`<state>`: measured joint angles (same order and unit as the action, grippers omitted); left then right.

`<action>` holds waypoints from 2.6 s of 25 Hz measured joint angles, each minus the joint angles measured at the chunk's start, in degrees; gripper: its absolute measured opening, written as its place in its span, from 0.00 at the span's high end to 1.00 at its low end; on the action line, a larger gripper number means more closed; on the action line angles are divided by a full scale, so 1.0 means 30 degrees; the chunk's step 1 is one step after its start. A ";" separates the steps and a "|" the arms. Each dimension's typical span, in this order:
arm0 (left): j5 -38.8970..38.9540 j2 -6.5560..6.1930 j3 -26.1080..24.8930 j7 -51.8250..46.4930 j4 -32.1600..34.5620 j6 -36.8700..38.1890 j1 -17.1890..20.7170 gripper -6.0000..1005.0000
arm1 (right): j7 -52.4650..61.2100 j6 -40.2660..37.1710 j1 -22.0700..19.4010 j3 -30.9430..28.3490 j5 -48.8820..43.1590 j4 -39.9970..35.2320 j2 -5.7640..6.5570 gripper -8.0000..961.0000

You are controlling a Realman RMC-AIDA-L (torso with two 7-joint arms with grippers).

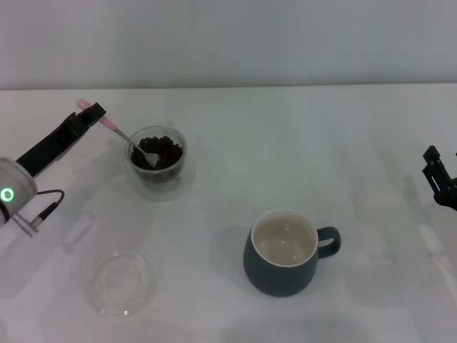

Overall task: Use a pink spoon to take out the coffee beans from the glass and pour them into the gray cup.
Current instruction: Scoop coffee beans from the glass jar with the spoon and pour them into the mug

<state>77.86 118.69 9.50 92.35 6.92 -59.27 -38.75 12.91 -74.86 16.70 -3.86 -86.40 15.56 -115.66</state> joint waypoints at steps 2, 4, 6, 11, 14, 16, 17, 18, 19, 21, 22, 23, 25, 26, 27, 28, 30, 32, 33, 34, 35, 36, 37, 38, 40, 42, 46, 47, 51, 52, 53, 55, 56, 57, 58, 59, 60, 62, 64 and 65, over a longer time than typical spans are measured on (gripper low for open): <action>-0.0004 0.0004 -0.0001 -0.0379 -0.0030 0.0040 0.0035 0.87 | 0.0003 -0.0022 -0.0036 0.0000 0.0001 0.0045 0.0000 0.35; -0.0008 0.0009 0.0000 -0.0883 -0.0041 0.0111 0.0077 0.87 | 0.0004 -0.0033 -0.0070 0.0000 0.0001 0.0103 0.0000 0.35; -0.0025 0.0004 0.0013 -0.1775 -0.0016 0.0164 0.0106 0.87 | 0.0004 -0.0097 -0.0127 0.0000 0.0001 0.0167 0.0008 0.35; -0.0483 -0.0042 0.0240 -0.2808 0.0026 0.0163 0.0116 0.87 | 0.0005 -0.0345 -0.0279 0.0003 -0.0005 0.0250 0.0028 0.35; -0.0746 -0.0029 0.0304 -0.3513 0.0036 0.0184 0.0175 0.87 | 0.0005 -0.0439 -0.0342 0.0039 -0.0043 0.0362 0.0028 0.35; -0.0790 -0.0001 0.0332 -0.3724 0.0038 0.0157 0.0241 0.87 | 0.0005 -0.0460 -0.0399 0.0051 -0.0053 0.0454 0.0028 0.35; -0.0796 -0.0001 0.0348 -0.3731 0.0038 0.0126 0.0255 0.87 | 0.0004 -0.0476 -0.0426 0.0052 -0.0054 0.0468 0.0028 0.35; -0.0809 0.0003 0.0373 -0.3732 0.0038 0.0063 0.0272 0.87 | 0.0005 -0.0490 -0.0452 0.0055 -0.0056 0.0476 0.0029 0.35; -0.0814 0.0005 0.0389 -0.3733 0.0037 0.0035 0.0295 0.87 | 0.0004 -0.0500 -0.0476 0.0058 -0.0058 0.0489 0.0029 0.35; -0.0817 0.0009 0.0399 -0.3737 0.0037 0.0024 0.0314 0.87 | 0.0005 -0.0529 -0.0531 0.0060 -0.0067 0.0505 0.0029 0.35; -0.0804 0.0009 0.0401 -0.3739 0.0025 0.0021 0.0325 0.87 | 0.0004 -0.0570 -0.0553 0.0086 -0.0074 0.0522 0.0029 0.35; -0.0759 0.0014 0.0403 -0.3749 -0.0001 0.0017 0.0350 0.87 | 0.0005 -0.0603 -0.0580 0.0123 -0.0081 0.0553 0.0029 0.35; -0.0665 0.0033 0.0348 -0.3901 -0.0073 0.0001 0.0415 0.87 | 0.0005 -0.0735 -0.0638 0.0257 -0.0095 0.0643 0.0029 0.35; -0.0600 0.0042 0.0318 -0.4080 -0.0087 -0.0003 0.0461 0.87 | 0.0005 -0.0788 -0.0672 0.0314 -0.0097 0.0685 0.0029 0.35; -0.0562 0.0047 0.0304 -0.4278 -0.0096 -0.0006 0.0501 0.87 | 0.0004 -0.0825 -0.0695 0.0339 -0.0097 0.0702 0.0029 0.35; -0.0506 0.0048 0.0303 -0.4664 -0.0107 -0.0007 0.0565 0.87 | 0.0005 -0.0881 -0.0725 0.0387 -0.0097 0.0715 0.0029 0.35; -0.0446 0.0048 0.0299 -0.5138 -0.0121 -0.0010 0.0646 0.87 | 0.0005 -0.0921 -0.0763 0.0484 -0.0097 0.0728 0.0031 0.35; -0.0411 0.0048 0.0294 -0.5572 -0.0125 -0.0016 0.0774 0.87 | 0.0005 -0.0948 -0.0784 0.0526 -0.0097 0.0738 0.0046 0.35; -0.0385 0.0048 0.0294 -0.5707 -0.0125 -0.0023 0.0862 0.87 | 0.0004 -0.0948 -0.0790 0.0526 -0.0096 0.0738 0.0049 0.35; -0.0300 0.0048 0.0291 -0.5817 -0.0121 -0.0044 0.0940 0.87 | 0.0004 -0.0949 -0.0790 0.0527 -0.0096 0.0743 0.0051 0.35; -0.0199 0.0047 0.0291 -0.5891 -0.0112 -0.0086 0.1020 0.87 | 0.0004 -0.0949 -0.0790 0.0527 -0.0095 0.0771 0.0053 0.35; -0.0083 0.0047 0.0290 -0.5923 -0.0111 -0.0133 0.1089 0.87 | 0.0004 -0.0949 -0.0790 0.0526 -0.0094 0.0819 0.0055 0.35; 0.0132 0.0047 0.0289 -0.5936 -0.0113 -0.0222 0.1189 0.87 | 0.0004 -0.0952 -0.0791 0.0527 -0.0094 0.0869 0.0055 0.35; 0.0311 0.0047 0.0291 -0.5938 -0.0113 -0.0305 0.1281 0.87 | 0.0004 -0.0959 -0.0791 0.0527 -0.0092 0.0905 0.0057 0.35; 0.0715 0.0047 0.0292 -0.5939 -0.0087 -0.0452 0.1466 0.87 | 0.0004 -0.0978 -0.0791 0.0527 -0.0089 0.0948 0.0058 0.35; 0.1137 0.0046 0.0290 -0.5939 -0.0054 -0.0547 0.1608 0.87 | 0.0005 -0.0984 -0.0791 0.0527 -0.0086 0.0948 0.0058 0.35; 0.1611 0.0046 0.0291 -0.5939 -0.0041 -0.0877 0.1759 0.87 | 0.0005 -0.0985 -0.0758 0.0527 -0.0085 0.0953 0.0058 0.35; 0.1716 0.0042 0.0292 -0.5939 -0.0020 -0.1075 0.1805 0.87 | 0.0004 -0.0985 -0.0752 0.0528 -0.0085 0.0957 0.0058 0.35; 0.1900 0.0012 0.0292 -0.5939 -0.0002 -0.1787 0.1855 0.87 | 0.0004 -0.0985 -0.0738 0.0527 -0.0086 0.0989 0.0058 0.35; 0.1912 0.0013 0.0292 -0.5940 -0.0009 -0.1938 0.1857 0.87 | 0.0004 -0.0985 -0.0736 0.0527 -0.0086 0.0995 0.0058 0.35; 0.1915 0.0015 0.0308 -0.5939 -0.0032 -0.2042 0.1859 0.87 | 0.0004 -0.0985 -0.0735 0.0528 -0.0086 0.0996 0.0058 0.35; 0.1894 0.0042 0.0358 -0.5939 -0.0083 -0.2218 0.1858 0.87 | 0.0004 -0.0985 -0.0720 0.0527 -0.0087 0.0996 0.0058 0.35; 0.1830 0.0052 0.0401 -0.5922 -0.0110 -0.2272 0.1834 0.87 | 0.0004 -0.0985 -0.0710 0.0527 -0.0087 0.0997 0.0058 0.35; 0.1779 0.0061 0.0445 -0.5890 -0.0133 -0.2329 0.1799 0.87 | 0.0004 -0.0985 -0.0704 0.0527 -0.0087 0.0997 0.0058 0.35; 0.1713 0.0076 0.0504 -0.5856 -0.0149 -0.2382 0.1754 0.87 | 0.0004 -0.0980 -0.0702 0.0527 -0.0088 0.0998 0.0058 0.35; 0.1646 0.0089 0.0631 -0.5813 -0.0220 -0.2483 0.1672 0.87 | 0.0004 -0.0964 -0.0697 0.0527 -0.0086 0.0997 0.0058 0.35; 0.1617 0.0094 0.0750 -0.5785 -0.0304 -0.2575 0.1587 0.87 | 0.0004 -0.0945 -0.0690 0.0526 -0.0087 0.0999 0.0058 0.35; 0.1535 0.0098 0.1084 -0.5667 -0.0590 -0.2741 0.1340 0.87 | 0.0005 -0.0901 -0.0676 0.0526 -0.0087 0.0999 0.0058 0.35; 0.1508 0.0115 0.1647 -0.5508 -0.0887 -0.2796 0.1027 0.87 | 0.0004 -0.0880 -0.0659 0.0527 -0.0087 0.0989 0.0058 0.35; 0.1504 0.0124 0.1994 -0.5445 -0.1031 -0.2801 0.0841 0.87 | 0.0004 -0.0871 -0.0645 0.0527 -0.0087 0.0985 0.0057 0.35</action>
<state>82.37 119.06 15.48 76.01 3.83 -67.67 -36.22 12.92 -77.47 14.76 -2.28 -86.66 18.51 -115.49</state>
